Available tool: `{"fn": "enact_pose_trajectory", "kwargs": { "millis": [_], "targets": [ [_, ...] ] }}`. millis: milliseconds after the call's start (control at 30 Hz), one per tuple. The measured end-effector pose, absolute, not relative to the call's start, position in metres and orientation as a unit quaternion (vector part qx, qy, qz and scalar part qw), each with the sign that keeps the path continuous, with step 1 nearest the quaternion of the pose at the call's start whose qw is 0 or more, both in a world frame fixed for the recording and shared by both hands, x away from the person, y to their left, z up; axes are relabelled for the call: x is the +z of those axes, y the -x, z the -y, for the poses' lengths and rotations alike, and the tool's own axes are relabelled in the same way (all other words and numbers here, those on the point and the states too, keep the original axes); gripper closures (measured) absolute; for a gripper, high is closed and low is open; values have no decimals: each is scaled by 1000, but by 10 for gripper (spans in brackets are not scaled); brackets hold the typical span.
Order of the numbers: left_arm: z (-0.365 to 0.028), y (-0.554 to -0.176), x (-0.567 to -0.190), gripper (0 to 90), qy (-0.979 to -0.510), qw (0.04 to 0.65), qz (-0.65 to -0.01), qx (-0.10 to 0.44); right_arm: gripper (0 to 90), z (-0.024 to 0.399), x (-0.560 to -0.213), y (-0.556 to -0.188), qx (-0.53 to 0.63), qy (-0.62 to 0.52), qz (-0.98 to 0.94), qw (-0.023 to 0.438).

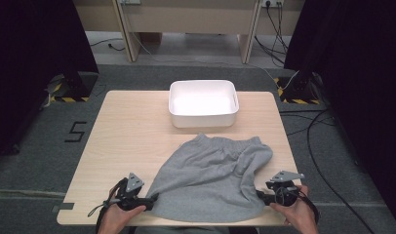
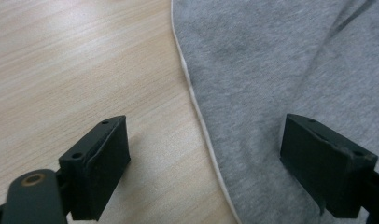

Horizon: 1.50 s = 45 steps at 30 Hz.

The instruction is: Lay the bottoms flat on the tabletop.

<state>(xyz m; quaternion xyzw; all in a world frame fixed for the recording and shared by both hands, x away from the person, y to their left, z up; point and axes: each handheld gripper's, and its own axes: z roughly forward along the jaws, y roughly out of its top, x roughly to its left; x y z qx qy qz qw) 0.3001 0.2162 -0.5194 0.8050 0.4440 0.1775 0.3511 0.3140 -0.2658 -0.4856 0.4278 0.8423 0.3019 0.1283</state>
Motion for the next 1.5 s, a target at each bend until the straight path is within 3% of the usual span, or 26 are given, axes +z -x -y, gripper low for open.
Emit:
{"fn": "enact_pose_trajectory", "kwargs": {
  "millis": [167,433,533,700,867,967,1000,1033,1233,1300,1333,1433,1500],
  "targets": [
    [-216,-300,-519,143,-805,351,-445,178,484,252,-495,-310,297,-411,-853,123],
    [-216,-299,-519,145,-806,348,-444,178,818,255,-493,-304,305,-385,-865,103],
    [-216,-298,-519,145,-805,350,-445,178,858,265,-476,-299,253,-374,-879,152],
    [-209,-296,-518,144,-811,348,-437,173,861,283,-436,-286,263,-377,-863,209],
    [-201,-292,-517,147,-821,342,-423,172,845,283,-441,-278,238,-374,-878,178],
    [-201,-291,-516,147,-824,340,-421,167,702,283,-456,-276,230,-385,-881,148],
    [-201,-289,-515,147,-825,338,-420,168,693,285,-456,-277,237,-397,-873,153],
    [-201,-288,-515,147,-827,336,-418,168,627,288,-452,-280,244,-401,-868,165],
    [-199,-281,-509,181,-847,322,-389,165,558,291,-447,-303,280,-431,-836,191],
    [-196,-285,-504,208,-845,333,-384,167,548,290,-452,-316,276,-439,-835,183],
    [-194,-289,-501,193,-841,341,-385,166,523,290,-463,-330,284,-455,-830,153],
    [-186,-311,-496,194,-833,349,-388,184,523,290,-475,-343,286,-464,-829,122],
    [-178,-332,-500,194,-831,343,-396,186,675,287,-483,-350,286,-460,-833,111]
  ]
}}
